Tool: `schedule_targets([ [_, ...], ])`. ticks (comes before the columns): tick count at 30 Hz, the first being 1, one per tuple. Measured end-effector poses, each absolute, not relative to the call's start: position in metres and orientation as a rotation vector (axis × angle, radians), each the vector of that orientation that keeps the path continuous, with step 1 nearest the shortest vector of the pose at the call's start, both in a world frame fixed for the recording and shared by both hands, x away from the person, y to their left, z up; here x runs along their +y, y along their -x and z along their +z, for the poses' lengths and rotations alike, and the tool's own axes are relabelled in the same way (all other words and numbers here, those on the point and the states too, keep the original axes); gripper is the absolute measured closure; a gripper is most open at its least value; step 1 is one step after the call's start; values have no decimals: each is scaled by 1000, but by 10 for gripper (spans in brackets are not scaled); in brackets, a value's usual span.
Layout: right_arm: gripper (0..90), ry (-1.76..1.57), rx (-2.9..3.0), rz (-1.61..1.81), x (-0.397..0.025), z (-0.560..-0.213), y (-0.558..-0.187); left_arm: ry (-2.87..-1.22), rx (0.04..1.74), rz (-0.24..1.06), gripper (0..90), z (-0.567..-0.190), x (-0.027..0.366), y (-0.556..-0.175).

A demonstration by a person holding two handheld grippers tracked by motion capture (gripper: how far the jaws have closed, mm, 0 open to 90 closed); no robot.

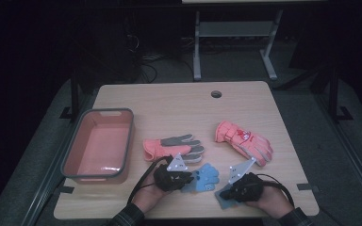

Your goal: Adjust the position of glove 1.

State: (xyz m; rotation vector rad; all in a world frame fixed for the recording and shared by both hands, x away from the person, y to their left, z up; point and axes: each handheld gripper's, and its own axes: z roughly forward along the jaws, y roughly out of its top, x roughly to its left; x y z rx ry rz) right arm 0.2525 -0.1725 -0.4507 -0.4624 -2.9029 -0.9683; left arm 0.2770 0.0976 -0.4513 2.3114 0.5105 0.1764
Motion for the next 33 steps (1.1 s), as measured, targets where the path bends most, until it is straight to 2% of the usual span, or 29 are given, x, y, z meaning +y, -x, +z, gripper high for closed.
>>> schedule_targets([
  [5, 900, 645, -2902, -1017, -195, -442, -247, -2294, 525, 174, 764, -448, 101, -276],
  [9, 900, 739, -2888, -993, -212, -448, -243, -2294, 527, 169, 729, -447, 101, -276],
  [12, 900, 762, -2898, -959, -213, -454, -245, -2290, 523, 169, 683, -447, 99, -276],
  [17, 900, 765, -2915, -959, -207, -455, -257, -2289, 508, 179, 545, -447, 97, -276],
  [21, 900, 770, -2911, -966, -202, -456, -265, -2297, 485, 189, 483, -447, 95, -276],
  [29, 900, 767, -2927, -971, -196, -456, -268, -2309, 450, 170, 480, -452, 87, -278],
  [33, 900, 773, -2928, -967, -191, -455, -267, -2338, 429, 176, 534, -456, 79, -280],
])
